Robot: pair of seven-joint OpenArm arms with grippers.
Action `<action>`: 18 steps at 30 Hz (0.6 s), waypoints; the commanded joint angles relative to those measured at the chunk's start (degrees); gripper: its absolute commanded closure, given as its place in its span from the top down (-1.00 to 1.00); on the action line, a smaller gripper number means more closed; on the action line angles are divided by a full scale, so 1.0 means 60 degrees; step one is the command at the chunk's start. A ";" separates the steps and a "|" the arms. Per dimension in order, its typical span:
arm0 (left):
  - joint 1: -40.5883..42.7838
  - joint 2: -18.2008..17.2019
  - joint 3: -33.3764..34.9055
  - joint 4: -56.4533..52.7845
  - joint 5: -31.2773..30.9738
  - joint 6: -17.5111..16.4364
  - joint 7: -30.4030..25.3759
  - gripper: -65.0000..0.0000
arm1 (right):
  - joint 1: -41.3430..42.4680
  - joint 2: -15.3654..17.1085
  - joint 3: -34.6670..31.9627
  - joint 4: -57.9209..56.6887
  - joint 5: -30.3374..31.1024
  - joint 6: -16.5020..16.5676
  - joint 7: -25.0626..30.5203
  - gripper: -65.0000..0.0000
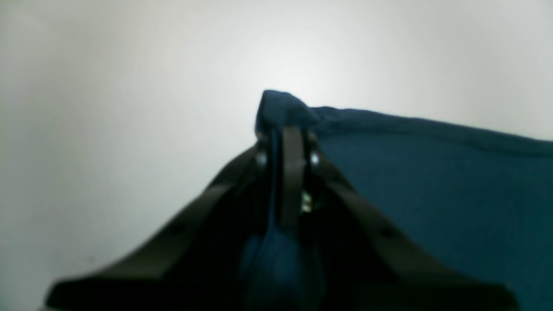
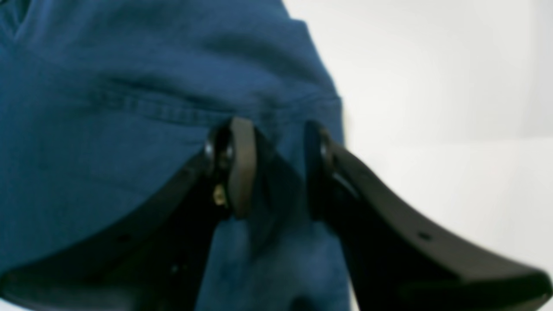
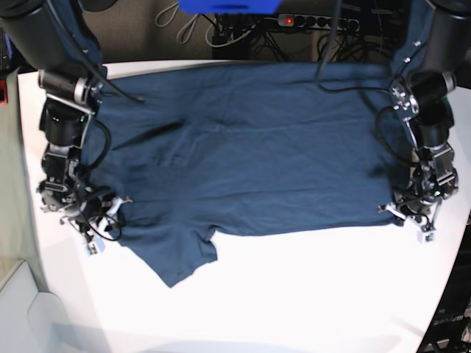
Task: Layout the t-shirt on the table in an organized manner, then fold the t-shirt properly
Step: 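Lift the hem with both grippers and fold it toward the collar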
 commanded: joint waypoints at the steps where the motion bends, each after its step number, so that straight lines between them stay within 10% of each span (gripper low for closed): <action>1: -0.0057 -0.0034 0.0027 -0.0013 0.0131 -0.0054 0.0317 -0.90 | 0.0328 0.0159 -0.0009 0.0336 0.0154 -0.0042 0.0209 -0.32; 8: 0.0031 -0.0019 0.0027 -0.0013 0.0116 -0.0054 0.0317 -0.90 | 0.0269 0.0350 -0.0009 0.0732 0.0154 -0.0042 0.0209 0.17; 18: 0.0045 -0.0019 0.0027 -0.0013 0.0116 -0.0054 0.0317 -0.90 | 0.0269 0.0350 -0.0009 -0.0514 0.0154 -0.0042 0.0883 0.16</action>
